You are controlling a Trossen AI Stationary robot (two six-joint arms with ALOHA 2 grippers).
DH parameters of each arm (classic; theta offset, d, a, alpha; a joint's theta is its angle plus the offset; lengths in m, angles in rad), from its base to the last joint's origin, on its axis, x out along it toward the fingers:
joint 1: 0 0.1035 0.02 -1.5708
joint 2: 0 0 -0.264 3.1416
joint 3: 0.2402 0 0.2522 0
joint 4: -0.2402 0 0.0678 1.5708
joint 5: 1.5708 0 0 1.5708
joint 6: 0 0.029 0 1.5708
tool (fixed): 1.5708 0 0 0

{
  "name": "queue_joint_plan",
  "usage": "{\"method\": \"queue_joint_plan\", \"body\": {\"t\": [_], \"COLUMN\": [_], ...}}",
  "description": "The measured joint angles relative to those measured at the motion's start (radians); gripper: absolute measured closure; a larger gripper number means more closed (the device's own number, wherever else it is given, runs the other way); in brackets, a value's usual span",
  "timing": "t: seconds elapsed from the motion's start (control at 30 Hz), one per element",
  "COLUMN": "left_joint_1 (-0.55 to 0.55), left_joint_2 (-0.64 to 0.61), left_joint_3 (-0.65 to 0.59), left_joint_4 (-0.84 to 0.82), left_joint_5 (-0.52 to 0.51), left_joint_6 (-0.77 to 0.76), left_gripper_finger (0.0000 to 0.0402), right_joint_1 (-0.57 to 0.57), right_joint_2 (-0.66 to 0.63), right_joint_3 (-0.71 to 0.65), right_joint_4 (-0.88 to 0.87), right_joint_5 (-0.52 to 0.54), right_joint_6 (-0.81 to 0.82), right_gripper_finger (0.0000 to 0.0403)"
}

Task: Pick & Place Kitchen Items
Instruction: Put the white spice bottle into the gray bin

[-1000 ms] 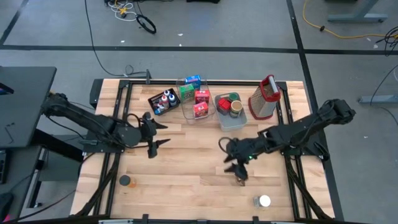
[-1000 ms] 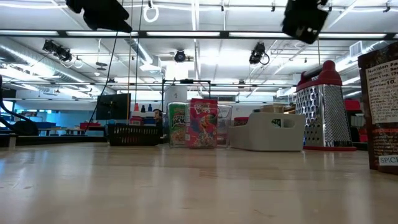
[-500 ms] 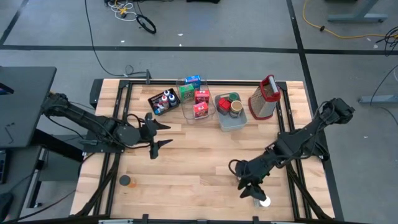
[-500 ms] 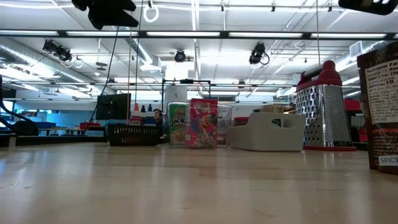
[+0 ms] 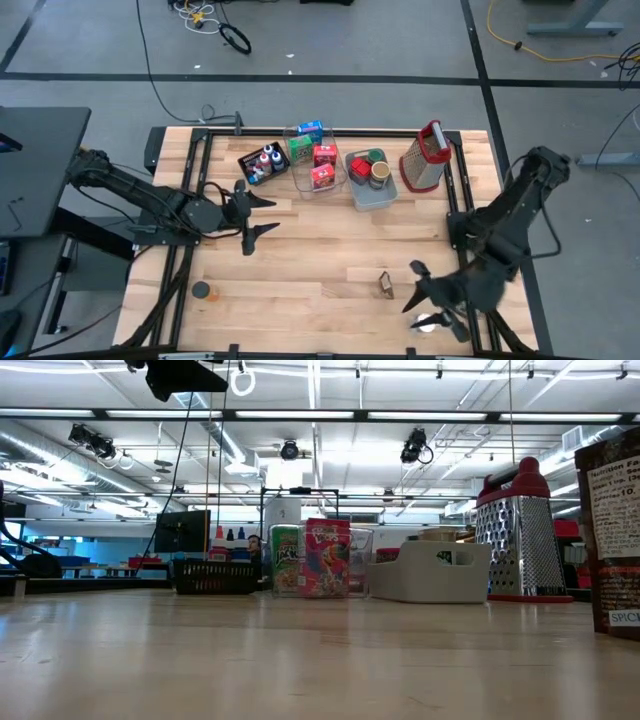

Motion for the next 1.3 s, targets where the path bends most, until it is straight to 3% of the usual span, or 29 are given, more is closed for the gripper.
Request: {"method": "queue_joint_plan", "body": {"t": [0.13,0.27,0.43,0.57,0.8,1.07,1.3], "left_joint_1": [0.000,0.000,0.000,0.000,0.000,0.000,0.000], "left_joint_2": [0.000,0.000,0.000,0.000,0.000,0.000,0.000], "left_joint_3": [0.000,0.000,0.000,0.000,0.000,0.000,0.000], "left_joint_4": [0.000,0.000,0.000,-0.001,-0.002,-0.002,-0.002], "left_joint_5": [-0.021,-0.051,-0.082,-0.118,-0.118,-0.127,-0.127], "left_joint_6": [-0.006,-0.028,-0.031,-0.056,-0.057,-0.089,-0.117], "left_gripper_finger": [0.0137,0.0137,0.0137,0.0137,0.0137,0.0137,0.0137], "right_joint_1": [0.075,0.081,0.065,0.066,0.065,0.030,0.027], "right_joint_2": [0.008,0.027,0.035,0.035,0.035,0.035,0.036], "right_joint_3": [0.000,0.000,0.000,0.000,0.000,0.000,0.000], "right_joint_4": [0.002,-0.024,-0.085,-0.077,-0.036,-0.016,-0.060], "right_joint_5": [0.212,0.387,0.538,0.572,0.557,0.532,0.444], "right_joint_6": [-0.074,-0.107,-0.394,-0.496,-0.344,-0.369,-0.264], "right_gripper_finger": [0.0232,0.0234,0.0234,0.0234,0.0234,0.0233,0.0196]}}
